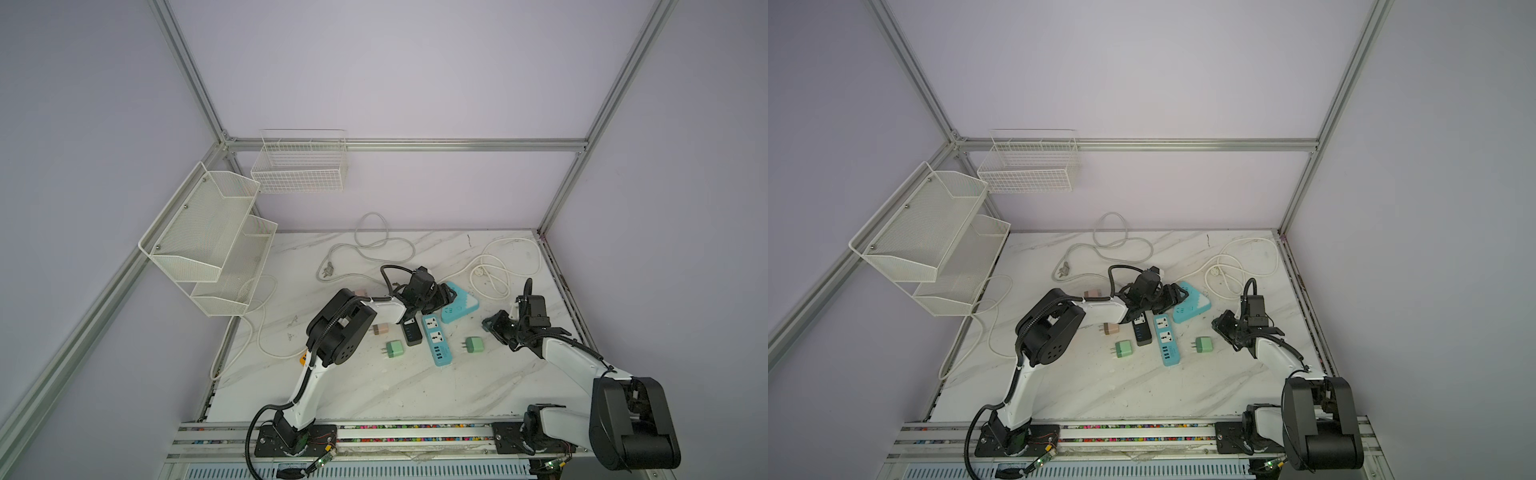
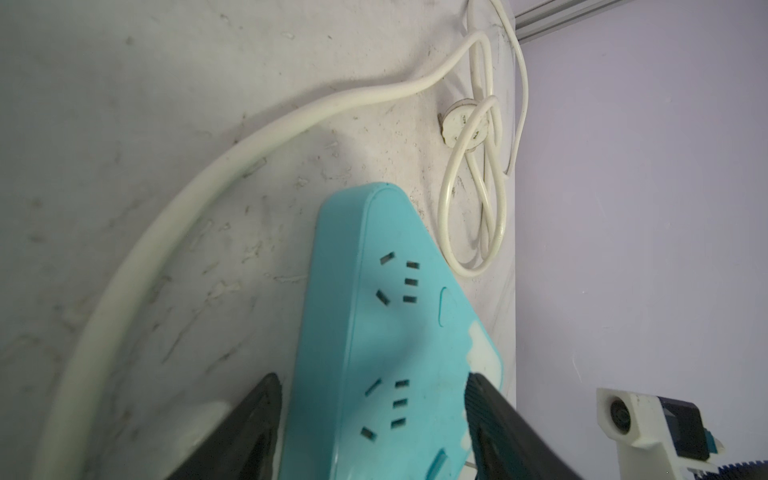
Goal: Pull the plug off the socket
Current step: 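Draw the right gripper back from the mint adapter while the left holds the strip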
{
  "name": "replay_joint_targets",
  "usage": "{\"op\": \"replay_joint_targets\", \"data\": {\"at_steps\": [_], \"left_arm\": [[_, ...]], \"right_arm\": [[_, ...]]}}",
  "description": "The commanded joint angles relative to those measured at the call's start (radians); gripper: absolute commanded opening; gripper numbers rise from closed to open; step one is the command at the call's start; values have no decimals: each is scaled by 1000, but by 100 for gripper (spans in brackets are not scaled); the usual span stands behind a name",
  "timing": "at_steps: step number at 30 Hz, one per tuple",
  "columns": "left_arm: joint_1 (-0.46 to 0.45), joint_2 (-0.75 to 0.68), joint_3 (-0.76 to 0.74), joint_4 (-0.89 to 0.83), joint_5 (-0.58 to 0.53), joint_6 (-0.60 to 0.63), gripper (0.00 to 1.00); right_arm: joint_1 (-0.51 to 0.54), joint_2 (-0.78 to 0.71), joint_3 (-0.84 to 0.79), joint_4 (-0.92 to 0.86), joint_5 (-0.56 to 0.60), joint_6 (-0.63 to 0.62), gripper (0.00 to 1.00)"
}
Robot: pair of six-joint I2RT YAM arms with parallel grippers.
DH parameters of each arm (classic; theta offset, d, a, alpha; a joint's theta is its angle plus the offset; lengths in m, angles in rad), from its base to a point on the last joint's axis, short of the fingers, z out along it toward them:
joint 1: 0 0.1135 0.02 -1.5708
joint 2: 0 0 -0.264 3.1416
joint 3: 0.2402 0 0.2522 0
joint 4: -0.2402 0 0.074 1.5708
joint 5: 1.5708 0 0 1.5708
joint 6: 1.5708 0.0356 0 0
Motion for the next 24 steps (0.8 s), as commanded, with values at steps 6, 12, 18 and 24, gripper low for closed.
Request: {"op": "replay_joint_targets", "data": {"at_steps": [6,12,18,24], "left_arm": [[0,-46,74,-104,-39,68,75],[-1,-98,71,-135,-67,111,79],[-1,-178,47,-163,-84,167,80],[1,-311,-39,-214,-126,232,81]], "right_arm": [[-25,82,-25,132,-44,17,23],[-29,85,-46,129,-31,30,36],[-28,48,-37,55,17,42,58],[-29,-59,24,-88,107,0,81]]}}
